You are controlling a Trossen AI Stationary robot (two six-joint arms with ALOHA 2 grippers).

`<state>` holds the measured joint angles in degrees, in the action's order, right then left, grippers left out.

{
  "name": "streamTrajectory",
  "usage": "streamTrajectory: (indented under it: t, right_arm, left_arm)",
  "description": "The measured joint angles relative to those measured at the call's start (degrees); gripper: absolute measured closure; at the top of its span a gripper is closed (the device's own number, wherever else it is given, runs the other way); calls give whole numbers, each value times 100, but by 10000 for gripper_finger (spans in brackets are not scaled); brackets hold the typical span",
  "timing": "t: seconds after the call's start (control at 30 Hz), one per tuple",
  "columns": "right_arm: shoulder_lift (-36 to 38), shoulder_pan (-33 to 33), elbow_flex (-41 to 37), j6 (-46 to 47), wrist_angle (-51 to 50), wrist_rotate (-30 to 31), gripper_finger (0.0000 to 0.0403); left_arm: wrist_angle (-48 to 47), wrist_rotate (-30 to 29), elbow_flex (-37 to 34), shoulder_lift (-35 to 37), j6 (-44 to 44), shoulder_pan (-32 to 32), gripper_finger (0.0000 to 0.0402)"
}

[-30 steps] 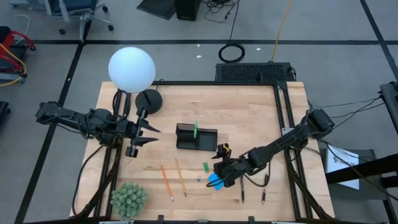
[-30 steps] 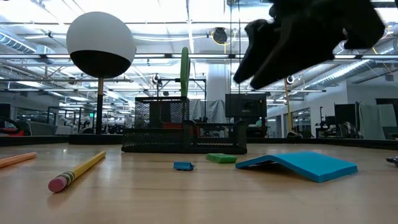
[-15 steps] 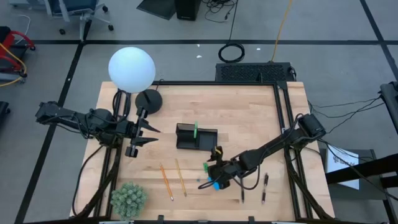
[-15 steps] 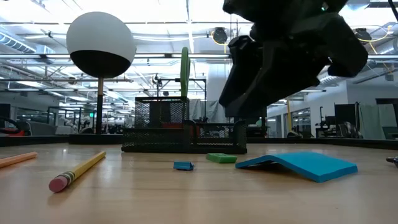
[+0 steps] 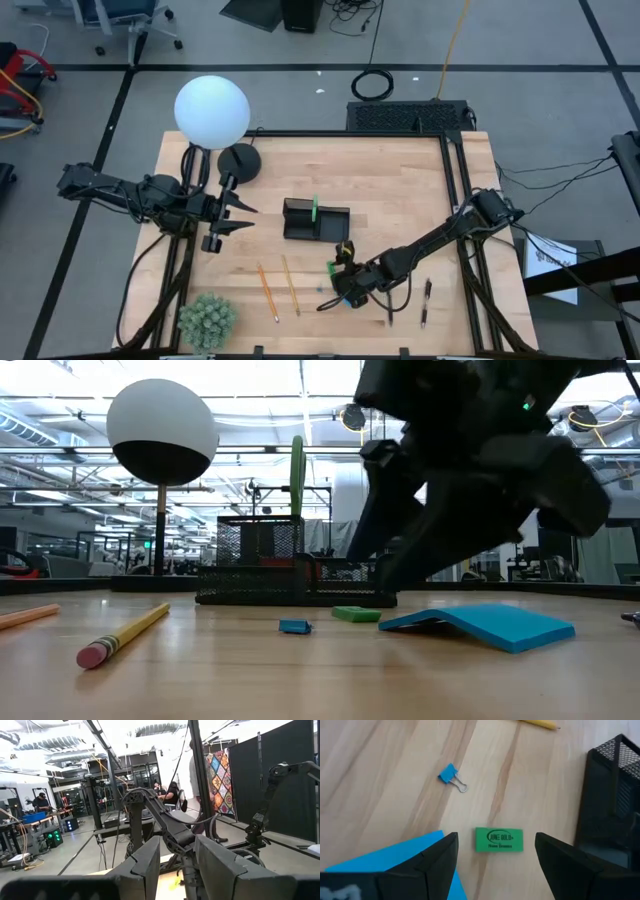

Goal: Pick and place office supplies into organizer
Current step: Put the green eraser into the black desk organizer

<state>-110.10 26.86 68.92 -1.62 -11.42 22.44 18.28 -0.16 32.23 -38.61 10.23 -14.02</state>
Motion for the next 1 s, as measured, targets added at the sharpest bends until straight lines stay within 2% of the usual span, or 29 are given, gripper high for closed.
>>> streamTrajectory:
  t: [0.3,0.63,1.0]
  right_arm:
    - [-315,-58,199,-256,-13,28,149]
    - [-330,-211,197,-495,-1,146,149]
    - [-330,-202,197,-322,-60,-22,149]
  left_arm:
    - [-3,0,0,0,1,-2,270]
    - [0,0,0,-2,1,-2,270]
    - [0,0,0,-2,-19,-2,270]
